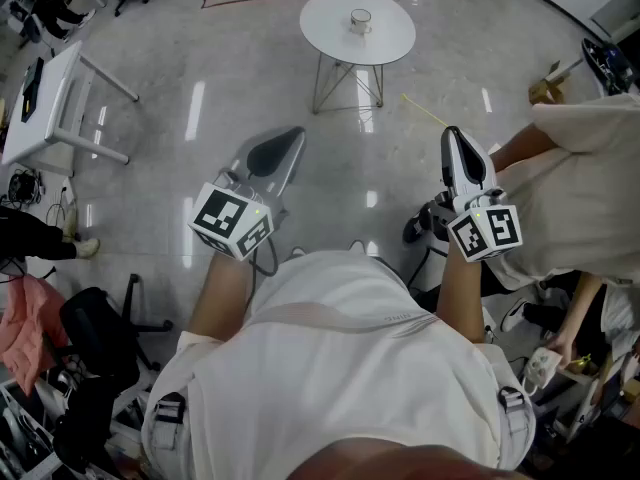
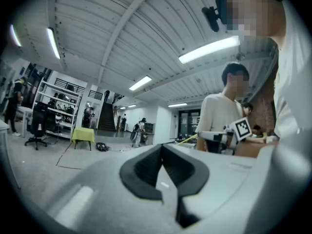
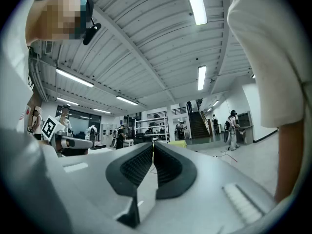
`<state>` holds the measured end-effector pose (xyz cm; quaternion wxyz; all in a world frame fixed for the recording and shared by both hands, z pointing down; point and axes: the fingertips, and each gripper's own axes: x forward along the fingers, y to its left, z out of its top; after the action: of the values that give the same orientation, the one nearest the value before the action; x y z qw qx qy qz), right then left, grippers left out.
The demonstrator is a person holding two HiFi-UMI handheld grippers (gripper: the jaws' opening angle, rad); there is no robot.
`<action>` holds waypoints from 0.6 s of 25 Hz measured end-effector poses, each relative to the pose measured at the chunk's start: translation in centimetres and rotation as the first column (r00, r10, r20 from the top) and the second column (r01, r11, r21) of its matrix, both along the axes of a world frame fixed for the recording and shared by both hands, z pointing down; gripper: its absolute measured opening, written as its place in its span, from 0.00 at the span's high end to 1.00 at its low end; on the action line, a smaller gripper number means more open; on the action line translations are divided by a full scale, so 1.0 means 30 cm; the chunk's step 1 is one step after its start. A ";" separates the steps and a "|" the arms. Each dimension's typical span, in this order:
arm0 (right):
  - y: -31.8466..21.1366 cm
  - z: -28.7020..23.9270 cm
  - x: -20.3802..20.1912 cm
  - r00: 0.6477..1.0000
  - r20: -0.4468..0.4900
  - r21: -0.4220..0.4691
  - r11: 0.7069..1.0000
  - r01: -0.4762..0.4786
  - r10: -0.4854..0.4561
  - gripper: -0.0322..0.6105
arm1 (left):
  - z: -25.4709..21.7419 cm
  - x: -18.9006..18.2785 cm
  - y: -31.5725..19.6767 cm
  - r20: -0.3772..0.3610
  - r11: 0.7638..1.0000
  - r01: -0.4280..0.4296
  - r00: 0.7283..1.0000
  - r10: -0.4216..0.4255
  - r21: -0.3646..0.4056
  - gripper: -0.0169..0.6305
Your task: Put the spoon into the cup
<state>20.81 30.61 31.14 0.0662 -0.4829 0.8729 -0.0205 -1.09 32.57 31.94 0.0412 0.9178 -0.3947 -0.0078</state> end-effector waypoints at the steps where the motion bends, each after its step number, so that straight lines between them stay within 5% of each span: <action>1: -0.002 0.000 0.000 1.000 -0.002 -0.001 1.000 0.001 -0.001 0.93 | -0.001 -0.001 -0.001 -0.001 1.000 0.001 1.000 -0.001 -0.001 0.97; 15: -0.056 0.002 -0.010 1.000 -0.004 -0.023 1.000 -0.021 0.021 0.93 | -0.001 -0.027 -0.045 0.001 1.000 -0.004 1.000 0.004 -0.019 0.97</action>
<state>20.51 28.93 31.19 0.0591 -0.4928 0.8677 -0.0288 -1.91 31.23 31.91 0.0497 0.9182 -0.3930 -0.0036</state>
